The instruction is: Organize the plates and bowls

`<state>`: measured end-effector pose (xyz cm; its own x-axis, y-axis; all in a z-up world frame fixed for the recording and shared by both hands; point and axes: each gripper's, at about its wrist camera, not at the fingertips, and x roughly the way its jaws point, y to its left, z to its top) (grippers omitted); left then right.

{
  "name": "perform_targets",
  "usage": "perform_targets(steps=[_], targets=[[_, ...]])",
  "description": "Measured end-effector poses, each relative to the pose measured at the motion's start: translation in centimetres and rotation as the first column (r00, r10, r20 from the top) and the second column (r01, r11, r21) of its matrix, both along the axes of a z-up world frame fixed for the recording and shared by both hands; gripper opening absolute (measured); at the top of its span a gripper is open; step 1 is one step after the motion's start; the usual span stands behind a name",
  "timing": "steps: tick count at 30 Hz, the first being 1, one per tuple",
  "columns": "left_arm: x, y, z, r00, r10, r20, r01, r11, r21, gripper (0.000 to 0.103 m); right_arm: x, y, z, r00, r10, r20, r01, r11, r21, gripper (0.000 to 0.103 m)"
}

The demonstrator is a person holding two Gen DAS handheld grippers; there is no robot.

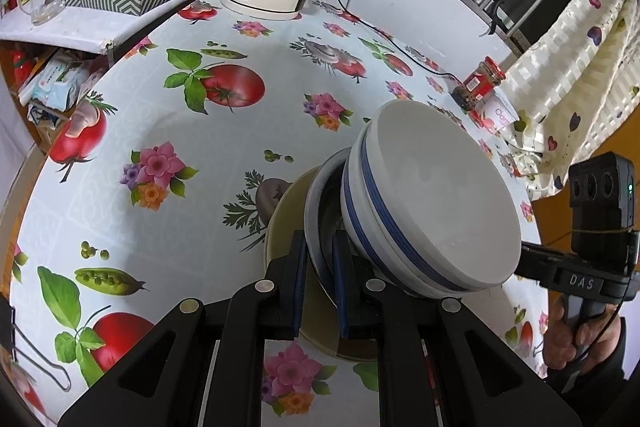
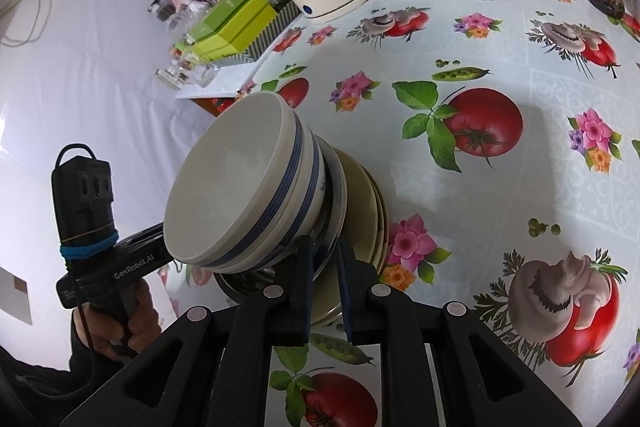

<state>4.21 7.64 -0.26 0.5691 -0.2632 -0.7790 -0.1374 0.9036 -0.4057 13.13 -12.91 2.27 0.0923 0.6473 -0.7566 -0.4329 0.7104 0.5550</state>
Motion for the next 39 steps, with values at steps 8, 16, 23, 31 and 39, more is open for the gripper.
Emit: perform_targets(steps=[8,16,23,31,39], targets=[[-0.8,0.0,0.8,1.000,0.018,0.024,-0.018,1.000,0.023,0.014,-1.1,-0.8,0.6,1.000,-0.010,0.026,0.011,1.000,-0.018,0.028],[-2.1,-0.5,1.9,0.998,0.034,0.045,-0.037,0.997,0.070,0.018,-3.0,-1.1,2.6,0.991,-0.001,0.134,0.011,0.997,-0.076,0.058],[-3.7,-1.7,2.3,0.998,0.024,0.054,-0.031,0.991,0.127,0.018,-5.5,-0.8,4.2,0.966,0.037,0.257,0.005,0.987,-0.162,0.071],[-5.2,-2.8,1.8,0.998,0.031,0.047,-0.039,0.983,0.182,0.024,-7.7,-0.5,4.4,0.944,0.067,0.323,0.006,0.975,-0.221,0.076],[-6.0,-3.6,1.6,0.999,0.033,0.020,-0.037,0.974,0.226,0.024,-9.0,-0.2,4.1,0.941,0.087,0.328,-0.007,0.971,-0.238,0.079]])
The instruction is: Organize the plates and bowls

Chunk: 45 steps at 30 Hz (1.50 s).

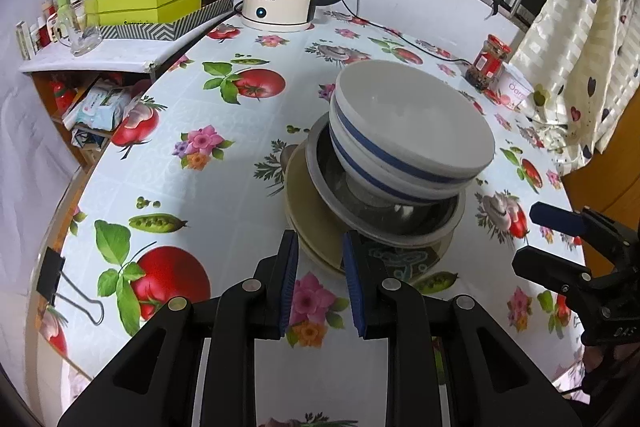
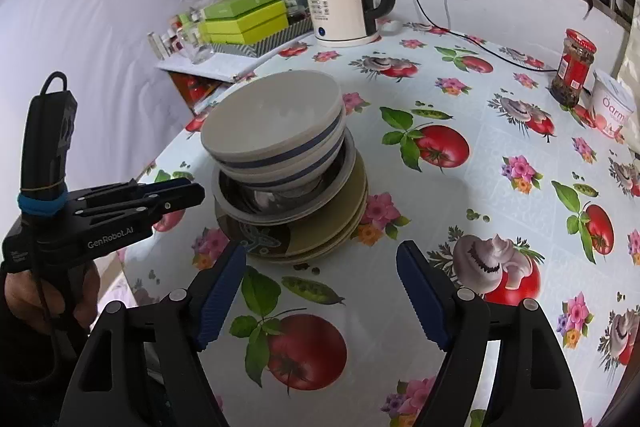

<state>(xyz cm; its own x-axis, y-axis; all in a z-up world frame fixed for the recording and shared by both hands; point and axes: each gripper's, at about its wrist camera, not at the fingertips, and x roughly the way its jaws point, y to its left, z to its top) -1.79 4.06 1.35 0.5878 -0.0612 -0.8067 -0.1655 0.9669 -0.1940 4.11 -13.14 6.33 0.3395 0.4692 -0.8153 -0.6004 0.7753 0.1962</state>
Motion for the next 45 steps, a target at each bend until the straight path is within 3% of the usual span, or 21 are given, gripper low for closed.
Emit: perform_targets(steps=[7,17,24,45], targets=[[-0.2,-0.8,0.0,1.000,-0.011,-0.023,0.012,0.999,0.039,0.024,-0.6,0.4,0.0,1.000,0.014,0.015,-0.013,1.000,-0.021,0.081],[-0.3,-0.6,-0.4,0.999,-0.012,-0.041,0.011,1.000,-0.022,0.024,-0.8,0.8,-0.1,1.000,0.027,0.016,-0.027,0.999,-0.035,0.082],[-0.2,-0.7,-0.4,0.999,0.004,-0.047,-0.004,1.000,0.014,0.024,-0.8,1.1,-0.4,0.999,0.034,0.011,-0.033,0.999,-0.041,0.082],[0.3,-0.8,-1.1,0.998,-0.011,-0.067,0.012,1.000,0.014,0.024,-0.7,1.3,-0.7,0.999,0.035,0.003,-0.035,0.998,-0.045,0.083]])
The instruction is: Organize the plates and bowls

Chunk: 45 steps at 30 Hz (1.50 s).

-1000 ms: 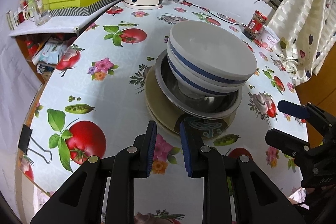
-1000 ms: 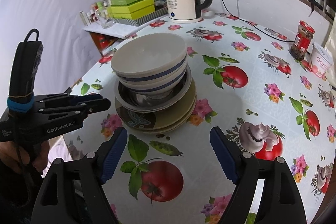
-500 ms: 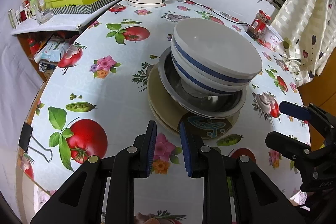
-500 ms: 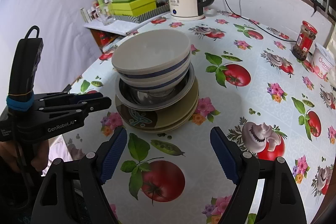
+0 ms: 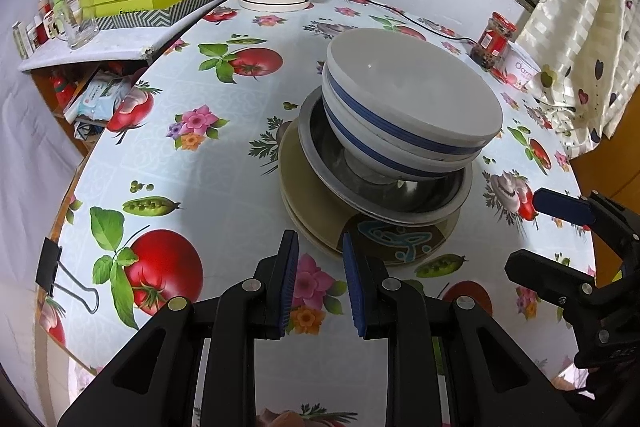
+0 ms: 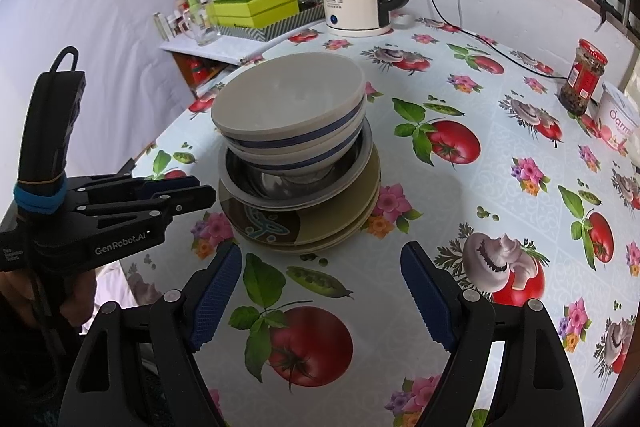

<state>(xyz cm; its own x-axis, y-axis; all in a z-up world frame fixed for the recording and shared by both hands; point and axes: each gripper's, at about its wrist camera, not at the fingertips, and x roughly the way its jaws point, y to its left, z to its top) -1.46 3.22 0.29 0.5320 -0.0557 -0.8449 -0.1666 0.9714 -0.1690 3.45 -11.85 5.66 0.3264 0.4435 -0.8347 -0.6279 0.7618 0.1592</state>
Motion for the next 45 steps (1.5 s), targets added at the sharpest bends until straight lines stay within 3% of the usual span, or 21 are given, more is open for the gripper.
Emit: perform_targets(steps=[45], targets=[[0.07,-0.60,0.04,1.000,-0.019,-0.008,0.019,0.999,0.028,0.024,-0.08,0.05,-0.40,1.000,0.001,-0.003,-0.001,1.000,-0.002,0.083]])
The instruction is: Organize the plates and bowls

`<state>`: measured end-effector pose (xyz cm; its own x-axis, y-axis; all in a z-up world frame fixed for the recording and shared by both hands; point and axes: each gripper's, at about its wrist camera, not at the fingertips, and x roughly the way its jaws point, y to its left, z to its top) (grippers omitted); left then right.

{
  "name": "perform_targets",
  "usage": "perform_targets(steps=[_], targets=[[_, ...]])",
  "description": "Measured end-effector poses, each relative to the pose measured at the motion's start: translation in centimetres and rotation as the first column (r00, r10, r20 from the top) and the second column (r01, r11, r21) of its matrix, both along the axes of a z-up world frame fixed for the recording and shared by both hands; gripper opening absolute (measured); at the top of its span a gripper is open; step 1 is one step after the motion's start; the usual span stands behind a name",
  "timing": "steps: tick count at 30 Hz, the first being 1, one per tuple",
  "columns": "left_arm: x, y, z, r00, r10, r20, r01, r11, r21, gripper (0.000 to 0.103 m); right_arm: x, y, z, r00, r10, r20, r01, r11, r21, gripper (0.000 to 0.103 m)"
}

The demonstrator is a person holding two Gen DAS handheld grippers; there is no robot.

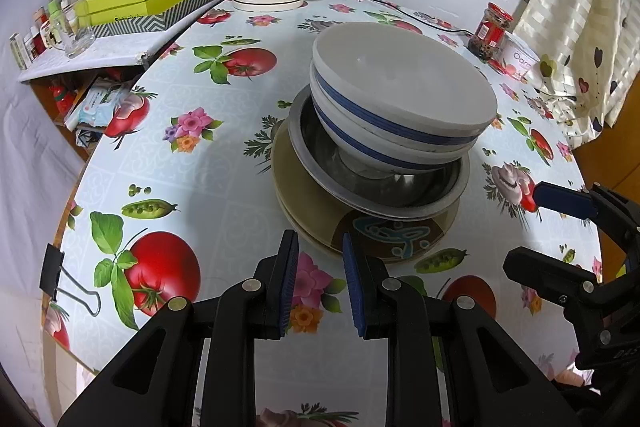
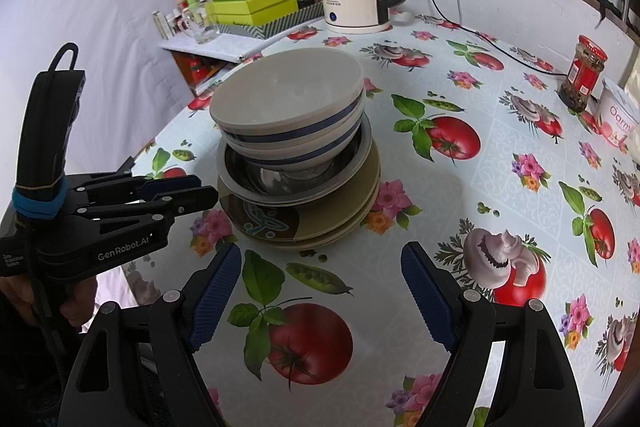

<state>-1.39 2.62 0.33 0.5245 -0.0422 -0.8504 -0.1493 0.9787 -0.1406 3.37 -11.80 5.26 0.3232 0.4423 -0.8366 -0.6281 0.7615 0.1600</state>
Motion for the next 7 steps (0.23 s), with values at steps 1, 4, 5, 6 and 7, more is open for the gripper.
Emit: perform_targets(steps=[1,4,5,6,7], targets=[[0.00,0.03,-0.03,1.000,0.001,0.000,-0.001,1.000,-0.001,0.024,-0.01,-0.02,-0.08,1.000,0.000,0.000,0.000,1.000,0.000,0.083],[-0.05,0.01,0.01,1.000,0.003,0.005,-0.003,1.000,-0.002,0.024,0.00,-0.02,-0.05,1.000,0.000,0.000,0.000,1.000,0.000,0.083],[-0.05,0.01,0.02,1.000,0.004,0.006,-0.004,1.000,0.003,0.024,0.01,-0.02,-0.03,1.000,0.000,0.000,0.000,1.000,0.000,0.083],[-0.04,0.01,0.02,1.000,0.005,0.006,-0.005,1.000,0.004,0.024,0.01,-0.02,-0.02,1.000,0.000,0.000,0.000,1.000,0.000,0.083],[-0.02,0.02,-0.01,1.000,0.005,0.004,-0.005,1.000,0.003,0.024,0.01,-0.02,-0.01,1.000,0.000,0.000,0.000,1.000,0.000,0.083]])
